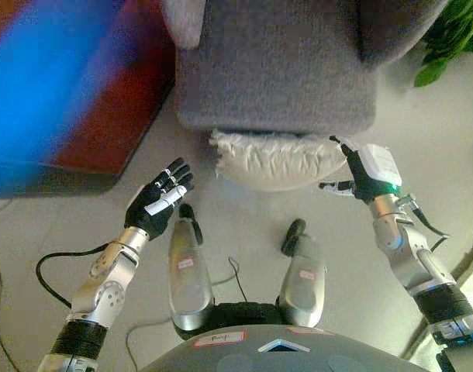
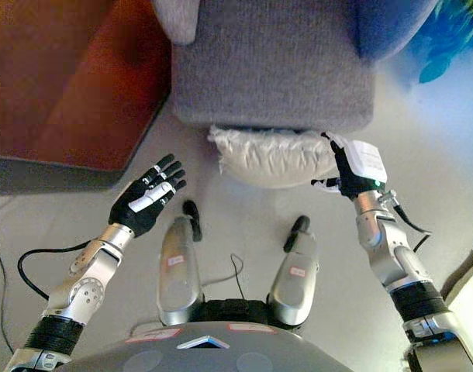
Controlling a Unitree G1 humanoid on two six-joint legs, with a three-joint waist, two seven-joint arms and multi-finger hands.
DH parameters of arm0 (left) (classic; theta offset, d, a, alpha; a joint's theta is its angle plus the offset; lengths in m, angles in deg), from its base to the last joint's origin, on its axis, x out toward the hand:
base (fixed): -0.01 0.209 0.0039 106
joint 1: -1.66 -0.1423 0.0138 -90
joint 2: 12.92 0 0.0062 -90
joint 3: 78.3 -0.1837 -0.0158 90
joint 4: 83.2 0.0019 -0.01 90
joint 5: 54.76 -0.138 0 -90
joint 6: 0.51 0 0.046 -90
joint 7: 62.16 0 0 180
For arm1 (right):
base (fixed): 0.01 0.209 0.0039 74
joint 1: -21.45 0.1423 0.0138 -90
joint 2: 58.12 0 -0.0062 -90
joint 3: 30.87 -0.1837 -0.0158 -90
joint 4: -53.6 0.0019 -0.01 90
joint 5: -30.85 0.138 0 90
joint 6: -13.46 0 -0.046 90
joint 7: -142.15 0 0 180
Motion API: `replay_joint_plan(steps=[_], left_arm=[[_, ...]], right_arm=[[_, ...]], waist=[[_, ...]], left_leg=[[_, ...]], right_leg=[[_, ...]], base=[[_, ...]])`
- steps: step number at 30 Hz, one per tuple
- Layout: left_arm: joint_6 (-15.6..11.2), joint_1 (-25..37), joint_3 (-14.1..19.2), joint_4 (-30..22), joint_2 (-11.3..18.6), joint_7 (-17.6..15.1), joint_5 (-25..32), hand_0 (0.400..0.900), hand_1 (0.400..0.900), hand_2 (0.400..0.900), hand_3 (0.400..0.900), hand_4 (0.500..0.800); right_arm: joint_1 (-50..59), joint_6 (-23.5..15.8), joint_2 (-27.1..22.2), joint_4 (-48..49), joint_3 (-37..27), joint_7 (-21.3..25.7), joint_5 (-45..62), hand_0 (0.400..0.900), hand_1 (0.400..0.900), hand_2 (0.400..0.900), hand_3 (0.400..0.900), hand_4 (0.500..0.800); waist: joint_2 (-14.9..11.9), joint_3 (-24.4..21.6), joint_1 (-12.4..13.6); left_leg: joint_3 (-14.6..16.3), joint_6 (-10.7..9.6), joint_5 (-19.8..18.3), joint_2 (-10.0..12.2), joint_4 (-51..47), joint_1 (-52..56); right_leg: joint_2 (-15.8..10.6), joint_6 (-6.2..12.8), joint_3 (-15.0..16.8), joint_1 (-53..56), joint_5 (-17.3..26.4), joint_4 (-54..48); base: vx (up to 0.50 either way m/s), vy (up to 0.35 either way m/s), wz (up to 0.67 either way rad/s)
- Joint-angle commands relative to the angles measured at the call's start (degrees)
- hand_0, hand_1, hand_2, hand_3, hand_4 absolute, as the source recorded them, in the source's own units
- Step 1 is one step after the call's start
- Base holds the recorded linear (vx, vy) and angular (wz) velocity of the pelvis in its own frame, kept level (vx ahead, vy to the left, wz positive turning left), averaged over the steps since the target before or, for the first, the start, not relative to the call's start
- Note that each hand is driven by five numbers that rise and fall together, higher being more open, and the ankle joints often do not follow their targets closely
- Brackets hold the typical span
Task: Pick up the pillow and put it on the sofa.
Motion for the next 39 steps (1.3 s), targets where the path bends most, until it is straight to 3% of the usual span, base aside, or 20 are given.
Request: replay_joint_plan(steps=[1, 13, 14, 18, 24, 28, 39], left_arm=[[-6.14, -1.45, 0.86, -4.25, 1.42, -0.15, 4.09, 0.9, 0.9, 0.9, 0.9, 0.8], [-7.97, 2.64, 0.2, -5.96, 3.89, 0.25, 7.03, 0.9, 0.9, 0.9, 0.9, 0.8], [-8.34, 2.72, 0.29, -6.39, 4.11, 0.24, 7.26, 0.9, 0.9, 0.9, 0.9, 0.8], [-9.42, 3.74, 0.89, -7.99, 4.5, -0.49, 8.73, 0.9, 0.9, 0.9, 0.9, 0.8], [-9.67, 3.52, 1.07, -9.64, 4.43, 0.58, 9.72, 0.9, 0.9, 0.9, 0.9, 0.8], [-8.97, 3.62, 0.76, -10.24, 4.16, 0.53, 9.81, 0.9, 0.9, 0.9, 0.9, 0.8], [-10.44, 5.65, -0.97, -9.93, 3.57, -0.37, 10.26, 0.9, 0.9, 0.9, 0.9, 0.8]], right_arm=[[3.11, -2.46, -3.51, 1.64, 0.62, 4.87, 1.35, 0.9, 0.9, 0.9, 0.9, 0.8], [19.37, -1.14, -8.29, -3.67, 3.67, 6.08, 5.59, 0.9, 0.9, 0.9, 0.9, 0.8], [20.17, -0.99, -8.55, -3.89, 3.81, 6.46, 5.72, 0.9, 0.9, 0.9, 0.9, 0.8], [23.42, 0.07, -8.53, -5.15, 4.46, 7.71, 4.57, 0.9, 0.9, 0.9, 0.9, 0.8], [26.04, 1.17, -8.27, -6.91, 6.03, 7.01, 2.58, 0.9, 0.9, 0.9, 0.9, 0.8], [27.12, 1.78, -7.98, -8.54, 7.07, 2.94, 4.71, 0.9, 0.9, 0.9, 0.9, 0.8], [35.06, 5.61, -5.93, -17.68, 10.53, 5.69, 0.59, 0.9, 0.9, 0.9, 0.9, 0.8]], waist=[[1.06, -5.07, 1.56], [3.22, -1.61, 3.36], [3.57, -1.3, 3.55], [4.33, -0.61, 3.93], [5.06, -0.16, 4.6], [5.2, 0.24, 4.98], [5.95, 1.73, 6.5]], left_leg=[[-3.21, -3.08, -1.1, 7.3, -0.89, 2.85], [-6.57, -3.33, -9.74, 8.82, 20.66, -16.56], [-7.1, -3.71, -11.98, 9.4, 23.04, -17.31], [-8.75, -3.43, -14.44, 9.85, 29.94, -22.18], [-11.99, -3.54, -17.31, 9.09, 38.57, -27.69], [-13.58, -3.7, -18.45, 8.23, 42.0, -29.21], [-15.94, -3.04, -20.1, 5.17, 48.14, -32.37]], right_leg=[[-4.2, 1.4, 5.96, -9.18, 5.71, 1.19], [-7.22, 0.45, 9.93, -28.55, -1.24, 22.43], [-7.74, 0.8, 10.56, -29.46, -3.57, 25.42], [-8.43, 0.26, 12.35, -33.94, -7.34, 33.08], [-7.81, -0.72, 14.98, -38.92, -12.89, 43.11], [-7.38, -1.58, 15.92, -40.64, -15.09, 46.99], [-6.76, -3.18, 17.37, -44.36, -16.65, 52.58]], base=[[-0.11, 0.003, 0.18], [-0.09, 0.015, 0.13], [-0.01, 0.025, 0.11], [-0.02, 0.03, 0.12], [0.01, 0.027, 0.1], [0.04, 0.029, 0.08], [0.0, 0.018, 0.08]])
